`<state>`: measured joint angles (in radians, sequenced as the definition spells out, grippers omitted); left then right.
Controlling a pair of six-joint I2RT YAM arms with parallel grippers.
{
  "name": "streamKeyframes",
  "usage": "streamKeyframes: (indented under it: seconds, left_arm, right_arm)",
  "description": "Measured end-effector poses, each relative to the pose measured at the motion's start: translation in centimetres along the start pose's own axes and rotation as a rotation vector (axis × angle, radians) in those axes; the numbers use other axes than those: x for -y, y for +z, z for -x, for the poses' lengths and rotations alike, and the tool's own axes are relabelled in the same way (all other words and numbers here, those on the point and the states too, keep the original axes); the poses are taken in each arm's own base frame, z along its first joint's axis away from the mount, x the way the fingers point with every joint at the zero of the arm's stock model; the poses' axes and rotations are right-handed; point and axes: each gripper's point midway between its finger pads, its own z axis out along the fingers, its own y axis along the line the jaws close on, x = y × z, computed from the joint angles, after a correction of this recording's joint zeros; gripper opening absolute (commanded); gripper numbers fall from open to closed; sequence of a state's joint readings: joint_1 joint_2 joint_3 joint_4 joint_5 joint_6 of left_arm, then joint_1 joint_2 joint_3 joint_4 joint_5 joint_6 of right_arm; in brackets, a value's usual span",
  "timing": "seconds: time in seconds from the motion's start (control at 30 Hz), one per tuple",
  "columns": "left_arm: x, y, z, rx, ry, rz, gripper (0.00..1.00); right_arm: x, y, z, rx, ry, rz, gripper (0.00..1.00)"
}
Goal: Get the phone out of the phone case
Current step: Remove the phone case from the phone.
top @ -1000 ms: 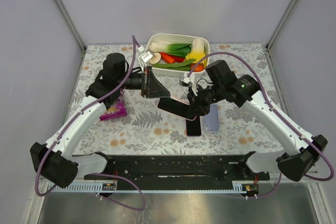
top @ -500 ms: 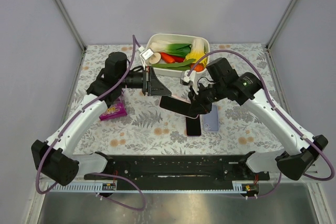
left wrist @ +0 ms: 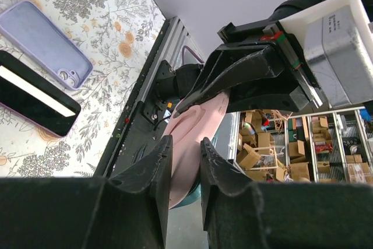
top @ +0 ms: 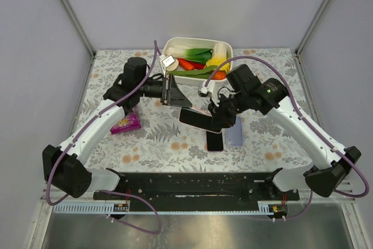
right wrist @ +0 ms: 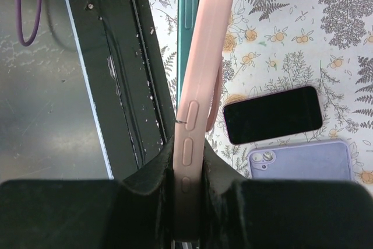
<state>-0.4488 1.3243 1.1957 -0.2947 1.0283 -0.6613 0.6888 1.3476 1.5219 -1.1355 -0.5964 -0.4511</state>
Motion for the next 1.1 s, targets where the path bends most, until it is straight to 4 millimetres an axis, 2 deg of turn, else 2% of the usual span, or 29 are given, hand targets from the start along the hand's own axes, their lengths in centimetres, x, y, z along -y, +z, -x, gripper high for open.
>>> streamKeyframes:
  seconds: [0.03, 0.1, 0.13, 0.27, 0.4, 0.67, 0.73, 0.8, 0.83, 1.0, 1.07, 1.1]
  left_arm:
    - [0.1, -0.1, 0.0, -0.004, 0.005, -0.010, 0.29]
    - [0.4, -0.4, 0.0, -0.005, 0.028, -0.026, 0.54]
    - [0.4, -0.6, 0.1, -0.001, 0.048, -0.029, 0.70]
    - [0.3, -1.8, 0.6, 0.022, 0.127, -0.032, 0.89]
    - [1.0, -3.2, 0.4, 0.027, 0.243, -0.065, 0.92]
    - [1.0, -5.1, -3.3, -0.042, 0.299, -0.182, 0.93]
    - [1.3, -5.5, -4.0, -0.053, 0.333, -0.205, 0.88]
    - [1.9, -5.9, -4.8, -0.066, 0.368, -0.232, 0.74]
    - [2.1, -6.0, -5.1, -0.070, 0.377, -0.241, 0.71]
    - [2.3, -6.3, -5.7, -0.078, 0.405, -0.264, 0.59]
    - [2.4, -6.5, -5.7, -0.073, 0.419, -0.261, 0.56]
    - [2.5, -6.5, -5.6, -0.069, 0.429, -0.257, 0.58]
  right_arm:
    - [0.0, 0.0, 0.0, 0.000, -0.004, 0.000, 0.00]
    - [-0.1, 0.1, 0.2, 0.006, -0.011, 0.001, 0.00]
    - [-0.1, 0.2, 0.5, 0.016, -0.017, 0.005, 0.00]
    - [-0.5, 0.3, 2.3, 0.096, -0.059, 0.035, 0.00]
    - [-1.2, 1.0, 3.1, 0.153, -0.066, 0.098, 0.00]
    - [-1.2, 0.0, 5.6, 0.298, -0.091, 0.140, 0.00]
    - [-1.5, -0.3, 6.0, 0.321, -0.094, 0.157, 0.00]
    - [-1.7, -0.4, 6.4, 0.338, -0.098, 0.175, 0.00]
    - [-1.9, -0.5, 6.5, 0.344, -0.097, 0.188, 0.00]
    - [-2.5, -0.7, 6.8, 0.359, -0.097, 0.225, 0.00]
    - [-2.5, -0.7, 6.8, 0.363, -0.096, 0.231, 0.00]
    - [-2.5, -0.7, 6.8, 0.366, -0.095, 0.233, 0.00]
